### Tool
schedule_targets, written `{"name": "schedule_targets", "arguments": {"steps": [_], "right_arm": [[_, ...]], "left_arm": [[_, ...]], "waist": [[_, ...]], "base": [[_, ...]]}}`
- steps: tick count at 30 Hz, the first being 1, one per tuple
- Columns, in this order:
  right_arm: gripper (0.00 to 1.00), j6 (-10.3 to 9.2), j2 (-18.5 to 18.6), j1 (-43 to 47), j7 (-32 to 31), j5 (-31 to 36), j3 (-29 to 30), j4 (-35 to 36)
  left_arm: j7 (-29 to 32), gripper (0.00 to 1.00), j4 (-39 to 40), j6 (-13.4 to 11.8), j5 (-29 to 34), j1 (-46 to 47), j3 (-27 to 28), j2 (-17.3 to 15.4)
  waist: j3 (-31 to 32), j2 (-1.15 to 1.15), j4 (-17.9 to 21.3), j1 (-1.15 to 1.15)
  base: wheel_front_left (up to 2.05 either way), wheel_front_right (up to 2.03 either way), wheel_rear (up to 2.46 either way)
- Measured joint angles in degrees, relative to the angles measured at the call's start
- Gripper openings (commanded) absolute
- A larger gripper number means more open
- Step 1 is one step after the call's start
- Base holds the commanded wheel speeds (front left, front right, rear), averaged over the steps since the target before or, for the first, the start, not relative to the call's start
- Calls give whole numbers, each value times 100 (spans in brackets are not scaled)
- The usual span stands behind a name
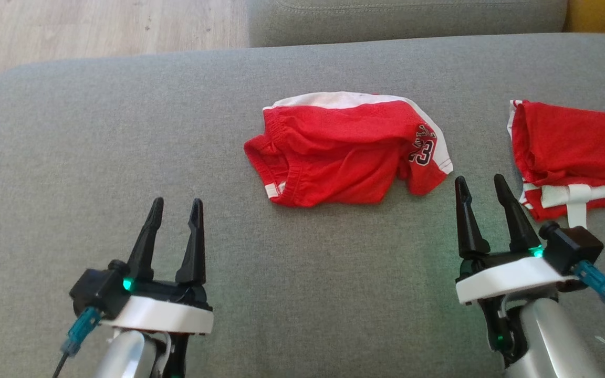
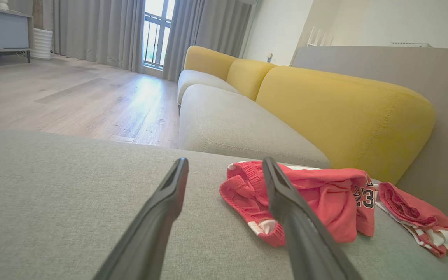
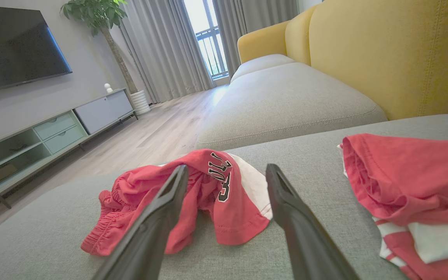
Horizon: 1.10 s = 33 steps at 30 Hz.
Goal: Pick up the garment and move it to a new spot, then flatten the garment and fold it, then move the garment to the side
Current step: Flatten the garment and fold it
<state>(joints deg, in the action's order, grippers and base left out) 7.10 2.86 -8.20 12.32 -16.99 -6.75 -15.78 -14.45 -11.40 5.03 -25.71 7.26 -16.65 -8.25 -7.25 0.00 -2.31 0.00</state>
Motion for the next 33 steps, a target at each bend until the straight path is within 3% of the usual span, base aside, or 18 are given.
{"name": "schedule_targets", "arguments": {"steps": [6,16,24,32,33], "right_arm": [[100,0,-1,-12,-7,0,-2,42],[100,0,-1,-207,-32,1,-53,100],[100,0,-1,-417,-14,-2,-107,92],[100,0,-1,-421,83,-18,-115,9],[100,0,-1,-421,86,-18,-116,-2]], "left_arm": [[0,100,-279,110,119,185,-185,21],[608,100,-1235,213,701,1424,-1552,-281],[735,100,-2175,256,923,2320,-2427,-549],[704,100,-2992,135,1127,2800,-2532,-556],[675,70,-3056,135,1126,2825,-2559,-543]], "waist": [[-157,0,27,0],[-612,0,235,1],[-919,0,538,1],[-967,0,695,0],[-956,0,698,0]], "base": [[0,0,0],[0,0,0],[0,0,0],[0,0,0],[0,0,0]]}}
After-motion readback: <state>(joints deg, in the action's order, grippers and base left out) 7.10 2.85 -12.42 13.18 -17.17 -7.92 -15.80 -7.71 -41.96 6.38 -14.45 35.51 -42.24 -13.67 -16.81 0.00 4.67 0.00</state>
